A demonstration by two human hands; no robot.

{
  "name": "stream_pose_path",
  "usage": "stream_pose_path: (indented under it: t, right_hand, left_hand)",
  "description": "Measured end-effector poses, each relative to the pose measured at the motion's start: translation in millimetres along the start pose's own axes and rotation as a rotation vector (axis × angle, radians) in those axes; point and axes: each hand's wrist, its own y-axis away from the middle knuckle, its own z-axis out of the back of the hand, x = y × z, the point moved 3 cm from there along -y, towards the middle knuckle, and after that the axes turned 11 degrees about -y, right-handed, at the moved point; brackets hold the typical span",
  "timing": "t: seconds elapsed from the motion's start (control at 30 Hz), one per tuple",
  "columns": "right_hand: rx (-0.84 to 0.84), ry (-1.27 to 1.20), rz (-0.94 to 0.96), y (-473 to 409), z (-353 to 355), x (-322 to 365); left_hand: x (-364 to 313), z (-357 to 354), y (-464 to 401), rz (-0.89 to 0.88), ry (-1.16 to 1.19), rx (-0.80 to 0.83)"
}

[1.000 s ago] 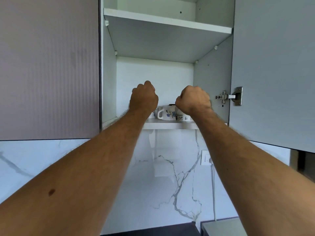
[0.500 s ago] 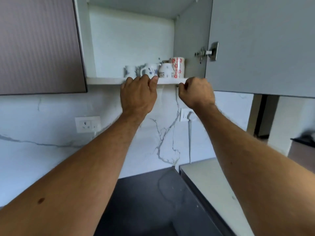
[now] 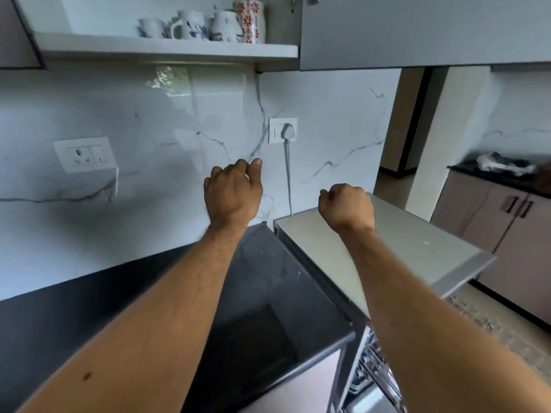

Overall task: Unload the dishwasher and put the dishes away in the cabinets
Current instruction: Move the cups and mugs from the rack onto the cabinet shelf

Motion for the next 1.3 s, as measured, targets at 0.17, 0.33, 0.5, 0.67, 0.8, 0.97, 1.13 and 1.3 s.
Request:
stream_pose_path:
  t: [0.17,0.33,0.5,0.67,0.8,0.97,1.13,1.3]
  right_hand:
    - [-0.024,0.059,-0.019,25.2,34.8,-56.6]
    - [-0.009,0.152,-0.107,66.9,76.9,-131.9]
    - [0.042,0.212,-0.233,120.0,114.5,-208.2]
    - [0.061,0.21,-0.353,162.8,151.6,-264.3]
    - [0.083,0.195,-0.432,191.1,175.7,-304.5]
    - [0.116,0.161,-0.524,223.7,188.4,-351.3]
    - [0.117,0.193,-0.582,240.7,190.2,-387.9]
    - [0.126,0.174,-0.62,241.9,175.9,-427.0]
  left_hand:
    - [-55.6,-27.4,58.0,-0.04,0.024,0.146]
    - [-113.3,-62.2,133.7,-0.022,0.233,0.339]
    - [-169.4,-82.3,219.7,-0.025,0.384,0.518]
    - [-220.1,-84.2,284.7,-0.042,0.423,0.669]
    - [-253.2,-82.4,322.6,-0.059,0.447,0.715]
    - [-278.1,-86.3,363.4,-0.076,0.44,0.802]
    - [-298.4,-107.7,388.5,-0.144,0.429,0.901]
    - [-321.4,-146.2,403.5,-0.2,0.439,0.998]
